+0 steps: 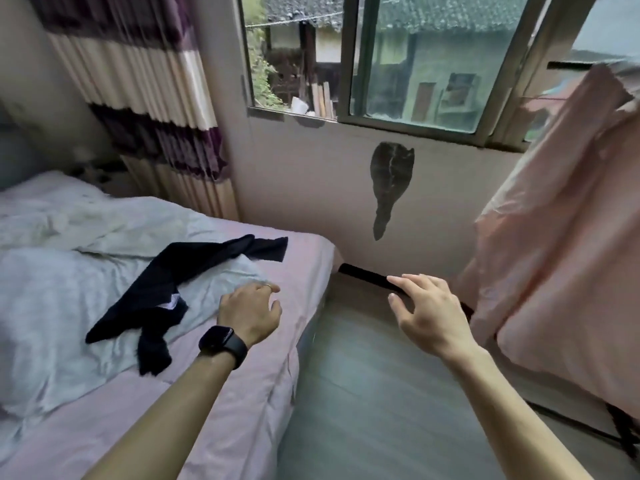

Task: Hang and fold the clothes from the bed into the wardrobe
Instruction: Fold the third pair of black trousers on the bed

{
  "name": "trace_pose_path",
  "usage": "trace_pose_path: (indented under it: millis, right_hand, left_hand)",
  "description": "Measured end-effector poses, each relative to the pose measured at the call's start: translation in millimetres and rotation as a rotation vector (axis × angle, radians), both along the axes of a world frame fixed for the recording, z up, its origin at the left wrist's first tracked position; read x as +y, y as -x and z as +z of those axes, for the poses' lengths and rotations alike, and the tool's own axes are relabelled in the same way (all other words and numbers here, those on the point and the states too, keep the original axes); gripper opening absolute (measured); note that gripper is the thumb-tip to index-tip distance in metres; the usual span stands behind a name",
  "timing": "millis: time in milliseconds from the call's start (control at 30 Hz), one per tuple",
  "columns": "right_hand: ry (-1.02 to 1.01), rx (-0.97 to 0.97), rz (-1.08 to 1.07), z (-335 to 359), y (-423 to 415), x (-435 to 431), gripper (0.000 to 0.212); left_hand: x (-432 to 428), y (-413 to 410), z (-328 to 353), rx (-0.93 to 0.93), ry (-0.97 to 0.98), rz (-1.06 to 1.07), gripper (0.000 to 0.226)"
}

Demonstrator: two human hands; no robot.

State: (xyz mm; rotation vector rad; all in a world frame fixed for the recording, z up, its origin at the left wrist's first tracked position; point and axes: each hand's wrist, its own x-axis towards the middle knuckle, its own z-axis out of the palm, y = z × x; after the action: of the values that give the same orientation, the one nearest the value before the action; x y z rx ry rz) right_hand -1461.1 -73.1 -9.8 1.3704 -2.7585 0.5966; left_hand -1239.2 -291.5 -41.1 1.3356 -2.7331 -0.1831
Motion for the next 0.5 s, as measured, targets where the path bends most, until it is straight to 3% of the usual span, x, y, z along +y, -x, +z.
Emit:
trace_pose_path:
  millis: [233, 500]
  right_hand:
    - [0.000, 0.019, 0.381, -6.5, 91.2, -151.2, 0.040]
    - [-0.027, 0.058, 0.781, -5.3, 80.5, -327.4, 0.043]
  left_hand:
    - [-59.1, 25.5, -8.7, -0.022, -0.015, 0.380, 0.039]
    - [-131.2, -15.8, -4.4, -0.031, -0.042, 0.737, 0.041]
